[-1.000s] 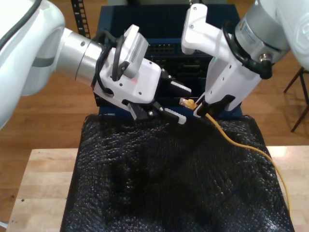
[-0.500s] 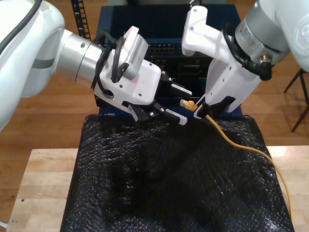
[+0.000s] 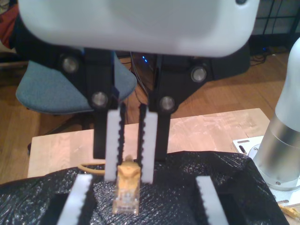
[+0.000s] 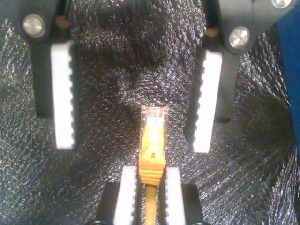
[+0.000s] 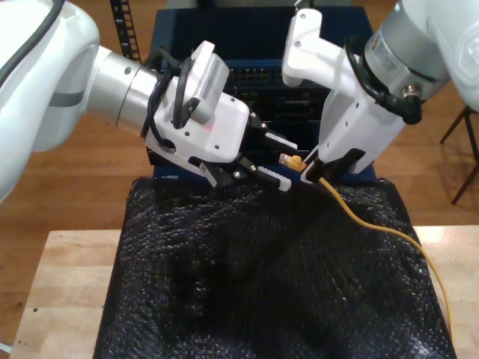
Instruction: Grab the cable and plug it in
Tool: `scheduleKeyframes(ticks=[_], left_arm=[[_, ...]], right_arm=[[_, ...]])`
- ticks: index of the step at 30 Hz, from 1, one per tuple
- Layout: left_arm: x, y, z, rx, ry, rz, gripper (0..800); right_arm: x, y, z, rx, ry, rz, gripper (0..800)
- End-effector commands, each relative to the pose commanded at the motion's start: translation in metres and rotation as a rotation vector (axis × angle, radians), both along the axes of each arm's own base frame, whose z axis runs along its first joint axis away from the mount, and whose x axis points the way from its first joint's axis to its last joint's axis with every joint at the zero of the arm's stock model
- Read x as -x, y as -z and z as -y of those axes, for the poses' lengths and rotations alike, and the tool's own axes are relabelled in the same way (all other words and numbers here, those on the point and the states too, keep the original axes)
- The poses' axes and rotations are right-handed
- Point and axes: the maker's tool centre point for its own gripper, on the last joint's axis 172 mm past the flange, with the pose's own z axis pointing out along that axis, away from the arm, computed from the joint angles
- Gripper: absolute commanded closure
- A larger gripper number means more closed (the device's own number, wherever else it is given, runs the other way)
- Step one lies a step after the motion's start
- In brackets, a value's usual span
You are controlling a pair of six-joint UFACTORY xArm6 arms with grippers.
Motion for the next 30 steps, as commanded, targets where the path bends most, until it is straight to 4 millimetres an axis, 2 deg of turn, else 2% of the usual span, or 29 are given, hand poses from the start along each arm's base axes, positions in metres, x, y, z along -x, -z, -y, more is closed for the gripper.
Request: scheduleKeyframes(ticks=[14,30], left_arm=[[-0.0059,0.0019,-0.0084,-0.001,-0.026,-0.005,476],[-0.0051,-0.0009,-0.0068,0.01,-0.025,-0.009,477]], right_arm=[[0.0,0.0,0.0,0.0,0.0,0.0,792],[-0.0004,-0.0002,-0.0001,-0.001,0.0,0.001,792]])
